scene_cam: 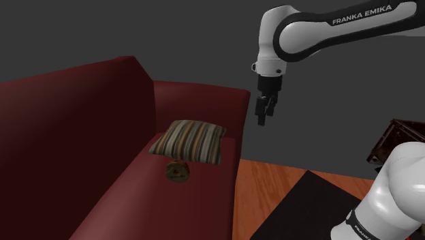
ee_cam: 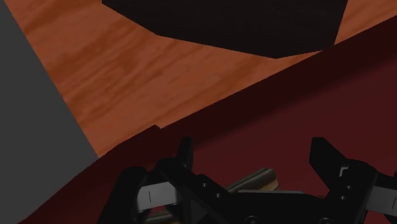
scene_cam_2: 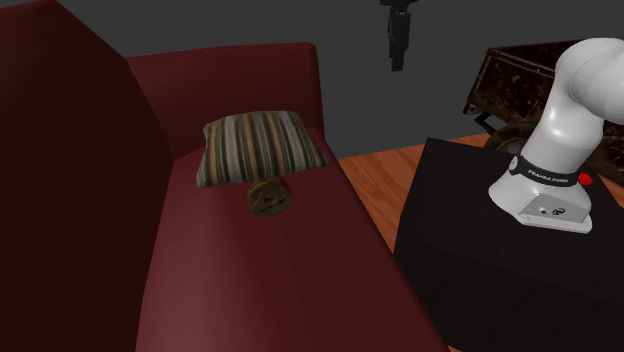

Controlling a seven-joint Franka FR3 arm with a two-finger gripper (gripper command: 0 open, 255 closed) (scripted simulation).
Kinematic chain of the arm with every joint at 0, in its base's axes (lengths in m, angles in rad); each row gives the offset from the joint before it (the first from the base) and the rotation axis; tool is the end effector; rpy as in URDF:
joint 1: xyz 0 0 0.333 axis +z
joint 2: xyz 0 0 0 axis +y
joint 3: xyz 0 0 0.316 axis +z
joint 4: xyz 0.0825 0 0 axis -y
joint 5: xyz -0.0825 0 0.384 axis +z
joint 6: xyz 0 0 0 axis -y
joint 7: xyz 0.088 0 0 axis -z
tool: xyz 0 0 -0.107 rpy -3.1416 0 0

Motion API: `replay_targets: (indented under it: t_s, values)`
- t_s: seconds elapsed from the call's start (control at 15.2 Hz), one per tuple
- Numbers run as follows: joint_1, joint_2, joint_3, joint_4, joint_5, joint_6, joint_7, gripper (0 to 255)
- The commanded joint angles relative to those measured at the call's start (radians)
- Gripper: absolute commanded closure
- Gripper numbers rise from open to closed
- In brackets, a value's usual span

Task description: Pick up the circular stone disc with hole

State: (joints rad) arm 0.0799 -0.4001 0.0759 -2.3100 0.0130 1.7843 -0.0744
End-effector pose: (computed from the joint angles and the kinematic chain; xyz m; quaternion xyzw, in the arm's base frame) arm 0.4110 0.0678 0.4885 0.9920 0.1090 -0.0629 0.0109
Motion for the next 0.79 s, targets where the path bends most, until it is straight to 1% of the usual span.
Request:
replay_targets:
  t_s: [0.0,0.4,0.73]
  values:
    - [0.013,0.069,0.014,0.029,0.005,0.036,-0.007,0]
    - [0.047,0.291,0.05,0.151,0.005,0.119,-0.029,0]
    - [0.076,0.476,0.081,0.281,-0.008,0.16,-0.041,0]
